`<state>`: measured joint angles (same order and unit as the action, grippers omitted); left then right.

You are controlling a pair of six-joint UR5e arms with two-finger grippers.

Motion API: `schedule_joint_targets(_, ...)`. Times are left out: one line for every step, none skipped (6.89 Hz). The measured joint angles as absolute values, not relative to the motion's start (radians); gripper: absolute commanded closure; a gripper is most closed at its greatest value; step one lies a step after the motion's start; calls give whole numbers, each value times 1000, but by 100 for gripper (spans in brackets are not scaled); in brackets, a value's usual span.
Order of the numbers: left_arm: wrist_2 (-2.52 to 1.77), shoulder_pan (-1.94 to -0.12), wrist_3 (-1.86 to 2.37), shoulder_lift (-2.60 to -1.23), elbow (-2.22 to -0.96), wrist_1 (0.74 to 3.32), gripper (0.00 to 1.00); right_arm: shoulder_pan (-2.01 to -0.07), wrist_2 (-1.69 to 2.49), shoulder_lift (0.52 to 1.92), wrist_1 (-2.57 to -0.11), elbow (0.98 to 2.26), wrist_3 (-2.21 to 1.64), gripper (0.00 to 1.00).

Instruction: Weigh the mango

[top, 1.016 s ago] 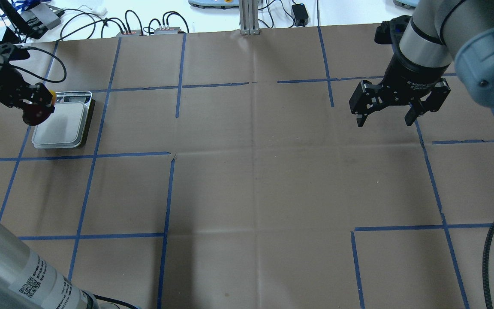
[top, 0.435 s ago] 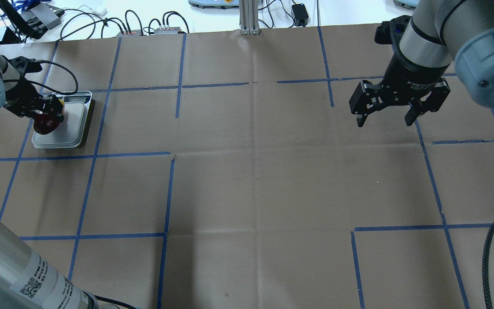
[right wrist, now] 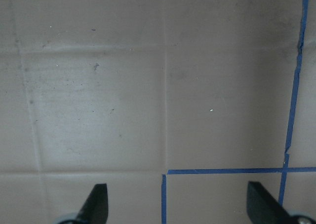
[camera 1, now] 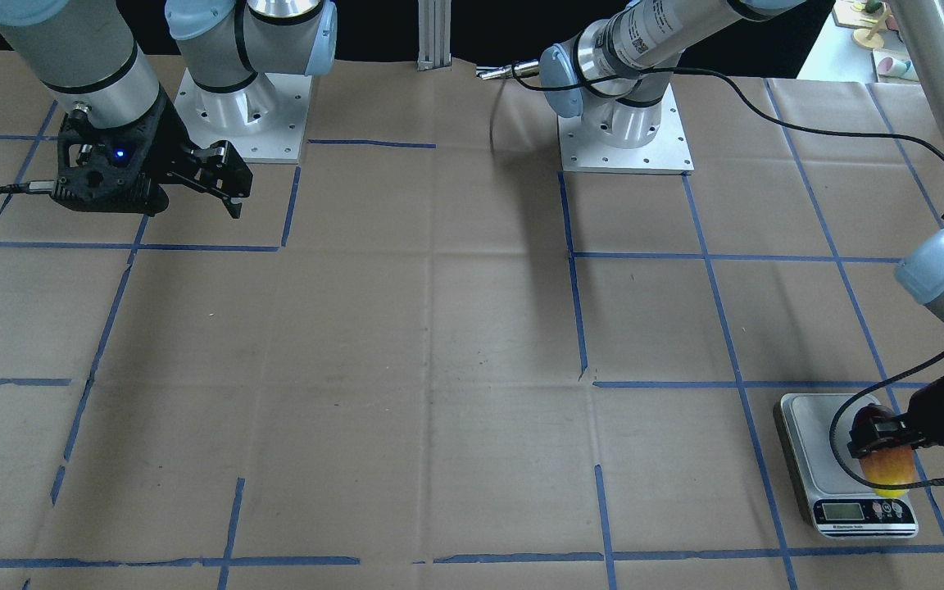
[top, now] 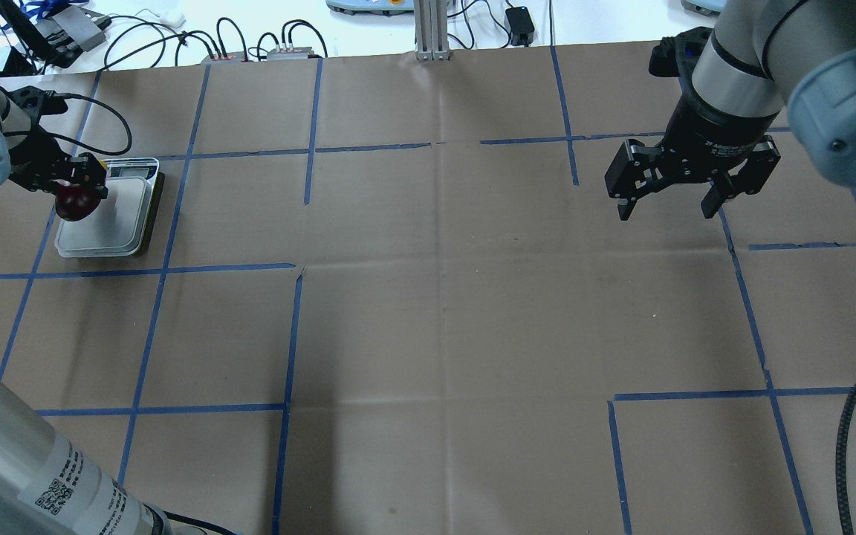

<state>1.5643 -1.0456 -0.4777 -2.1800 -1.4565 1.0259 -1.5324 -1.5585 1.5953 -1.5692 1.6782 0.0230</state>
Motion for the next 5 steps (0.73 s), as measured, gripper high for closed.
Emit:
schedule_joint_targets(1562,-1047,-477,-2176,-1456,1025,1,-1532,-1559,1595,-1569,1678,23,0)
schedule_joint_targets(1562,-1047,-477,-2160,-1455,1025,1,-1532,-1559,1595,-1569,1678,23,0)
schedule_joint_targets(1563,-1048,-475,-2122,-1456,1039,1,-1532,-1559,1595,-1569,1678,23,0)
schedule_joint_targets(1564,-1050,-468,-2060,-1456,1089,1,-1532,-1559,1595,-1569,1678,23,0)
schedule_joint_targets(1567,-1067,-431,-1979,-1457,1182,1,-1532,-1559,1596,-1569,1678,23,0)
